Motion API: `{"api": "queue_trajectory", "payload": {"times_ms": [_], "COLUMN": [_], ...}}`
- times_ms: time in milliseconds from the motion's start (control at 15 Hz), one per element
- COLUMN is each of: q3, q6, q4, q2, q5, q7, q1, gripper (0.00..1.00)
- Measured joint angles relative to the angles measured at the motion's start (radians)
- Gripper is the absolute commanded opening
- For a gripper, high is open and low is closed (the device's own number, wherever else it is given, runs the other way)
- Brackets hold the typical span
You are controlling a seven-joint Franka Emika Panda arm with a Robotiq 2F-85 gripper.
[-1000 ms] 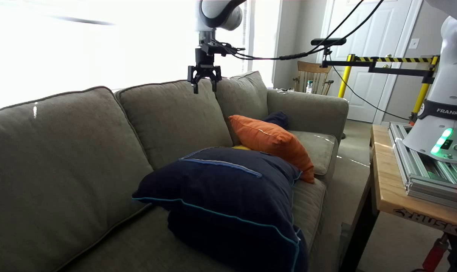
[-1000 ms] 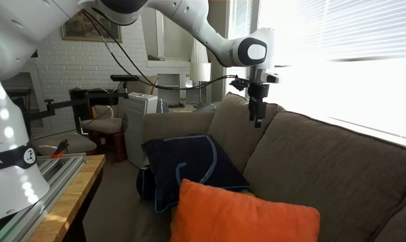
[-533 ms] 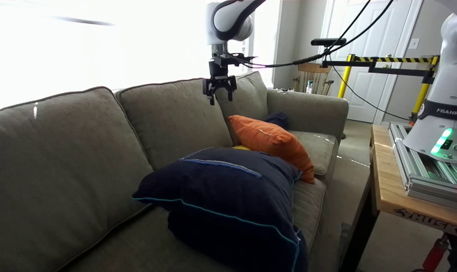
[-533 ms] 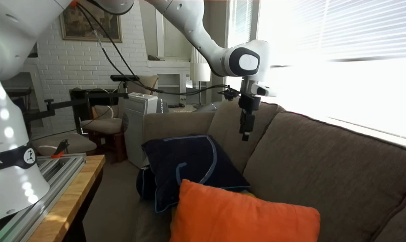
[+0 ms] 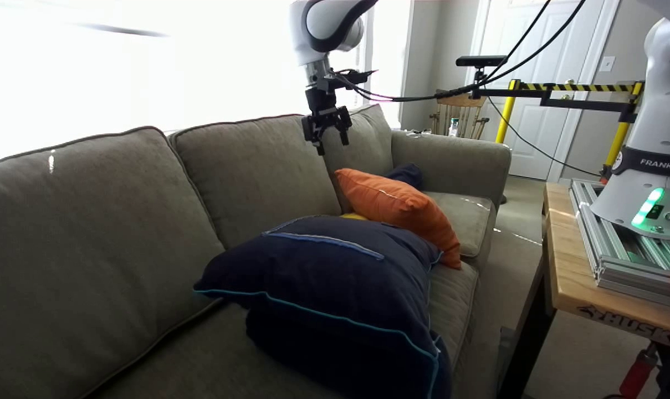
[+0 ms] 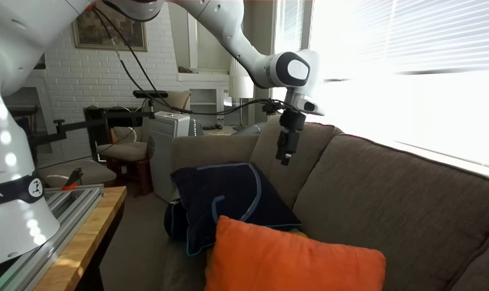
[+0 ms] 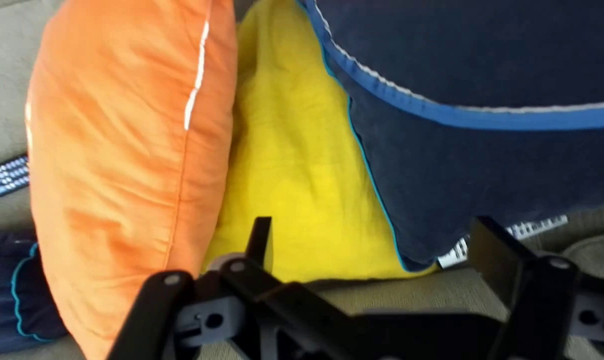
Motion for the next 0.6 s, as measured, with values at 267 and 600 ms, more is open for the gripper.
{"api": "queue_trajectory", "payload": {"times_ms": [267,600], "q3": [-0.014,-0.048], "q6": [-0.226,-0.34], "q4": [0.019,0.022], "q2": [0.014,0.062], "q5": [-0.067,-0.174], "q7": [0.0,0.003], "q1": [0.018,0.025], "gripper": [1.0,1.0]}}
